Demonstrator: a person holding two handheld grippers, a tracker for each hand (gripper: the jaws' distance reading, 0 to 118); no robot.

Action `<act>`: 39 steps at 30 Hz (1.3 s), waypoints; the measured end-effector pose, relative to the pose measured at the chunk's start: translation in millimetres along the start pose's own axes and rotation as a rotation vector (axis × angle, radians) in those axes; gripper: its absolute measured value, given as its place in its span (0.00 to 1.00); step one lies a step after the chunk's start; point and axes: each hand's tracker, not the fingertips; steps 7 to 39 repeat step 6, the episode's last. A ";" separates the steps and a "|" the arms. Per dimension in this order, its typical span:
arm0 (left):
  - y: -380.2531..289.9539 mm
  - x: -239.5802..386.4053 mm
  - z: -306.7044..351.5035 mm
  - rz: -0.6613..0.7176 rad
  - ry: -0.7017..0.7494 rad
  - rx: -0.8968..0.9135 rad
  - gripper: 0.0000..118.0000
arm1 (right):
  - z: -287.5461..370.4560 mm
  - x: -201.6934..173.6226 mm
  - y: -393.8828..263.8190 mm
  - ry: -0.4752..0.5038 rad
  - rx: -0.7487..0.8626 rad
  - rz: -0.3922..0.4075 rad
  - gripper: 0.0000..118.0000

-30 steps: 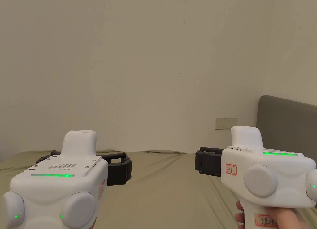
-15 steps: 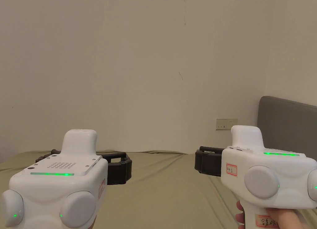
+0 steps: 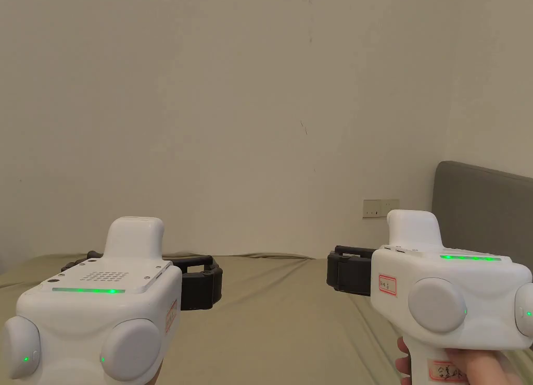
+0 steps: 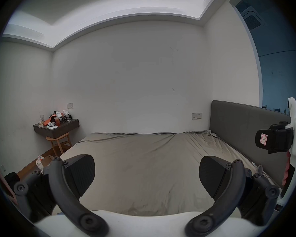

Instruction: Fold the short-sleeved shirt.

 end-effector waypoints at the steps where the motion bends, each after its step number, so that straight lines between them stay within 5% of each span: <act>1: -0.2 0.1 -0.1 0.000 -0.001 -0.001 1.00 | -0.1 -0.7 0.0 -0.006 0.000 0.000 1.00; 39: -0.6 1.1 0.1 0.002 -0.001 0.001 1.00 | -0.7 -3.7 -2.7 -0.013 -0.004 0.030 1.00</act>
